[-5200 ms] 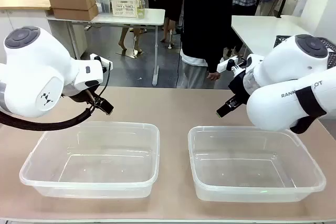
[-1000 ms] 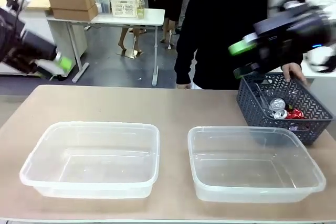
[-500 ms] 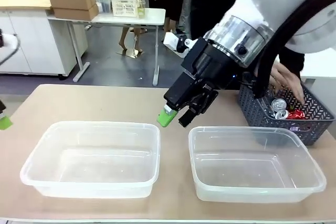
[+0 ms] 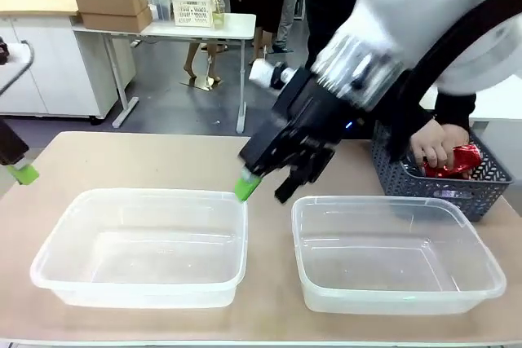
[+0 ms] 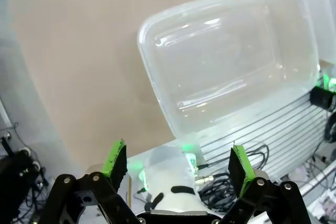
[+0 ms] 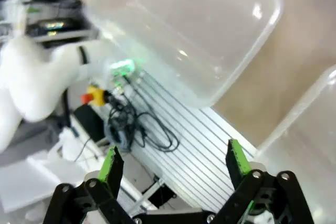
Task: Sort the waste into each basket.
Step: Pick up the Organizing box on the left side of the table and lift it.
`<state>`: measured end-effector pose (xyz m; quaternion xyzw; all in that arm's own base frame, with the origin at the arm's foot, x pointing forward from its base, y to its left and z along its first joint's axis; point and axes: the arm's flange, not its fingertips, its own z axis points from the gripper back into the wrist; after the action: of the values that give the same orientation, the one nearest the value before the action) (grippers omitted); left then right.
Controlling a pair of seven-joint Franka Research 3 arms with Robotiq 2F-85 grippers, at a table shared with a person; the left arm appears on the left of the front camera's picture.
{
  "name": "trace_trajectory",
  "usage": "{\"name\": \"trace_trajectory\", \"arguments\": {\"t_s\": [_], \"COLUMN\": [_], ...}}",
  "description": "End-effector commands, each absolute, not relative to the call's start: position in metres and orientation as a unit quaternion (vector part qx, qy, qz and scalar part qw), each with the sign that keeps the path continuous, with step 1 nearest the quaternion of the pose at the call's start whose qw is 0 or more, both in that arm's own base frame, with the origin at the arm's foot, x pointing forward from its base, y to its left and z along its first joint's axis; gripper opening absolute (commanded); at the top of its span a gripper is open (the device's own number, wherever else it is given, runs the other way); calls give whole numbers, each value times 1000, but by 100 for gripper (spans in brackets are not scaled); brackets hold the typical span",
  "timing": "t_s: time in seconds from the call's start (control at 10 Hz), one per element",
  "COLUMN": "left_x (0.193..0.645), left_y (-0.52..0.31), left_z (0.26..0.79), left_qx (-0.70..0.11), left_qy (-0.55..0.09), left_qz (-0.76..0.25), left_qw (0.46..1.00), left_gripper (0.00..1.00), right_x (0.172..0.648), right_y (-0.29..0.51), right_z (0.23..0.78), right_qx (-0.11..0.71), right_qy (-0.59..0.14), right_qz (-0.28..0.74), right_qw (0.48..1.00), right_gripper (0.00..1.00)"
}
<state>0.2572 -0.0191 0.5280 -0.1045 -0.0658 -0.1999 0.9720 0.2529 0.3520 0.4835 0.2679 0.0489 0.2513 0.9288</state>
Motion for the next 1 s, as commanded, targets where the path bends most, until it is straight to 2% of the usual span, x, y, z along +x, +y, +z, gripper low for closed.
{"name": "trace_trajectory", "arguments": {"t_s": [0.0,0.2,0.3,0.4,0.5,0.6,0.7,0.9], "left_x": [239,235,273,273,273,280,290,300], "left_y": [-29,-39,-21,-21,-21,-26,-39,-42], "left_z": [457,429,519,519,519,516,503,468], "left_qx": [-95,-86,-96,-96,-96,-90,-63,-58], "left_qy": [-69,-91,-65,-65,-65,-69,-61,-45], "left_qz": [-152,-158,-169,-169,-169,-166,-153,-138], "left_qw": [981,979,979,979,979,980,984,988], "left_gripper": [100,100,100,100,100,100,100,100], "right_x": [251,246,243,234,234,236,241,248], "right_y": [408,425,419,408,408,410,435,439], "right_z": [461,452,456,442,442,444,425,408], "right_qx": [163,77,47,134,134,94,34,18], "right_qy": [77,30,-17,27,27,-2,-1,-2], "right_qz": [161,53,26,128,128,80,113,66], "right_qw": [970,995,998,982,982,992,993,998], "right_gripper": [100,100,100,100,100,100,100,100]}}
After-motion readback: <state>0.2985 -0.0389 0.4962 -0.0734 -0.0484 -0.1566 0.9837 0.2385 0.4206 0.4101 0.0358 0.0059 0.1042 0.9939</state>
